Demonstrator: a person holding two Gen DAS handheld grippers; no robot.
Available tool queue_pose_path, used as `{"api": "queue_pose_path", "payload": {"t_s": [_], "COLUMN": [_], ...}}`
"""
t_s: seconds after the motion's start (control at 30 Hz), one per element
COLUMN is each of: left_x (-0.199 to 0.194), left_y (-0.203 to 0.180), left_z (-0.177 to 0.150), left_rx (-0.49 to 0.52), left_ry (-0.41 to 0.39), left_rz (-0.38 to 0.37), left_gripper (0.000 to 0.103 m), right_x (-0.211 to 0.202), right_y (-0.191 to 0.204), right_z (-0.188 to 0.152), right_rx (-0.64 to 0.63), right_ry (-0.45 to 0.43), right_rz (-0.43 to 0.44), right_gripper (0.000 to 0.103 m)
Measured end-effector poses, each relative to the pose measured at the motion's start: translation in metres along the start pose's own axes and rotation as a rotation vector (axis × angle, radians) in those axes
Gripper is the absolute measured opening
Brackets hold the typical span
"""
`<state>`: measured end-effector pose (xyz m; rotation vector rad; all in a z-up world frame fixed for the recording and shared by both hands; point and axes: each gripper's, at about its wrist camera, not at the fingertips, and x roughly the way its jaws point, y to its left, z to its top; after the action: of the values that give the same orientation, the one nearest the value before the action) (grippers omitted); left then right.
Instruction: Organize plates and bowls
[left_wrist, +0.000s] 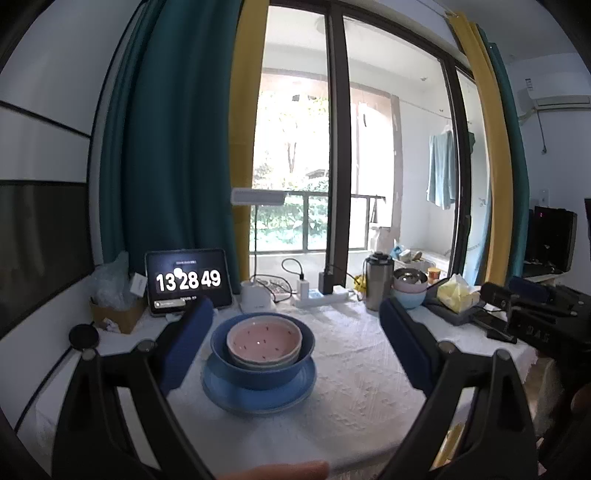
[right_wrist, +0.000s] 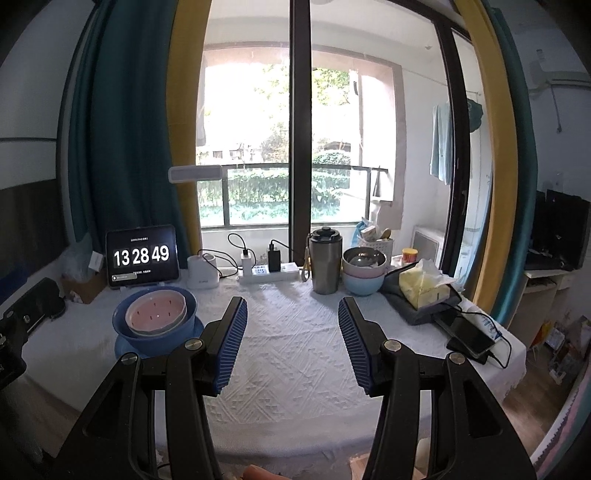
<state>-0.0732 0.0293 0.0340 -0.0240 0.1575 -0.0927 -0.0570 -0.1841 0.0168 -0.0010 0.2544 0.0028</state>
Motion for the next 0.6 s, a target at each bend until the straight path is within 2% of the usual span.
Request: {"api": "queue_pose_path", "payload": {"t_s": [0.23,0.6], "left_x": [-0.012,-0.012], "left_y": [-0.003,0.000], "left_z": [0.007,0.008], "left_rx": [0.016,0.006], "left_ry": [-0.055,-0.046], "left_rz": [-0.008,-0.009], "left_gripper": [0.093,0.093], "right_x": [-0.011,-0.014], "right_y": [-0.004,-0.003], "right_z": [0.005,0.006], "right_rx": [0.011,0.015], "right_ry": [-0.028,-0.035], "right_rz": [-0.005,-0.004], "right_gripper": [0.054,0.055]}}
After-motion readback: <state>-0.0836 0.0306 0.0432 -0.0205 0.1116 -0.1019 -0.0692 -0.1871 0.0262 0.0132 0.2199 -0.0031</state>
